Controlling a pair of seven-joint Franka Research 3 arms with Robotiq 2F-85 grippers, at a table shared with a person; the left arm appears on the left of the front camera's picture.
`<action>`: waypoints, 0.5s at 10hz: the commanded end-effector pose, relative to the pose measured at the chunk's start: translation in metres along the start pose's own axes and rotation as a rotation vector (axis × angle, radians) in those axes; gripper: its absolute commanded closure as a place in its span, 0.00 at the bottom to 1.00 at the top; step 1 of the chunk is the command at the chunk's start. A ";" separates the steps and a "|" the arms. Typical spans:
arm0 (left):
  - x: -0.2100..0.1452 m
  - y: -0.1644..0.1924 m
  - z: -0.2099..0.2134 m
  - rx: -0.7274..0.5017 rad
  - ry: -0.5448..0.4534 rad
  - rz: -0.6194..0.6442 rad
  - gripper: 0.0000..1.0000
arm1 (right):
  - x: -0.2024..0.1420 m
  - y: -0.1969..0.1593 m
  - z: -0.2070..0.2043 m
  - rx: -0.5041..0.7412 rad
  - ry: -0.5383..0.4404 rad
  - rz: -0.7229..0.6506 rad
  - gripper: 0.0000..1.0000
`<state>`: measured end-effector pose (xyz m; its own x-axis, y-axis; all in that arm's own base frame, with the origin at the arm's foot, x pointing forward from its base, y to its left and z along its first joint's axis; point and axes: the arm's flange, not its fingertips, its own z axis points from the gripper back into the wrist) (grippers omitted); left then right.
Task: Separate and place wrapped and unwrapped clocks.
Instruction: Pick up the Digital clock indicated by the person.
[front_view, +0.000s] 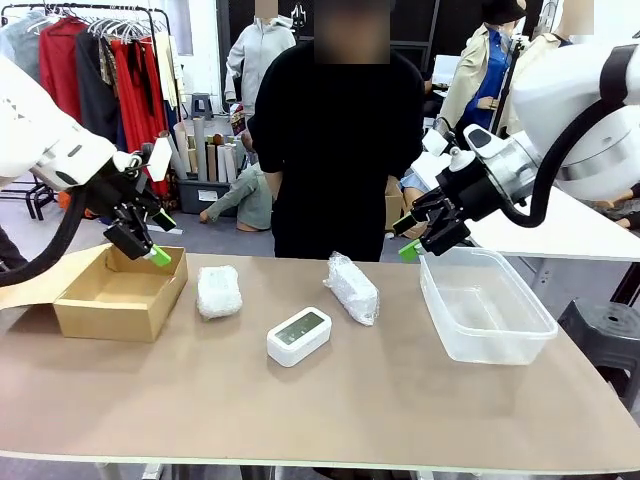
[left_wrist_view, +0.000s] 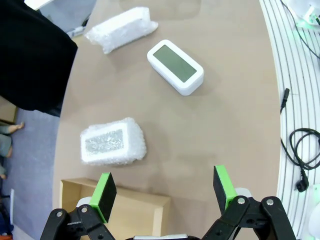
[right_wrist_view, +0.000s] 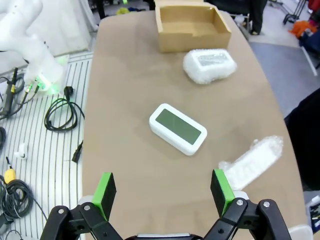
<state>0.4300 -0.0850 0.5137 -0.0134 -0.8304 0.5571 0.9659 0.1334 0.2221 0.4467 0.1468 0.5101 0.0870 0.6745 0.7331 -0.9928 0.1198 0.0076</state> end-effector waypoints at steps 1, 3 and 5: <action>-0.011 0.011 0.009 -0.029 -0.054 0.000 0.00 | 0.001 -0.018 0.012 0.023 -0.019 0.023 0.00; -0.037 0.032 0.023 -0.027 -0.089 0.005 0.00 | 0.004 -0.037 0.031 0.091 -0.004 0.103 0.00; -0.056 0.050 0.034 -0.027 -0.156 -0.018 0.00 | 0.007 -0.056 0.051 0.088 -0.036 0.131 0.00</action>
<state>0.4558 -0.0206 0.5208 -0.0267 -0.7772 0.6286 0.9681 0.1365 0.2099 0.4817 0.1170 0.5433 -0.0013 0.6622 0.7493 -0.9999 0.0086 -0.0094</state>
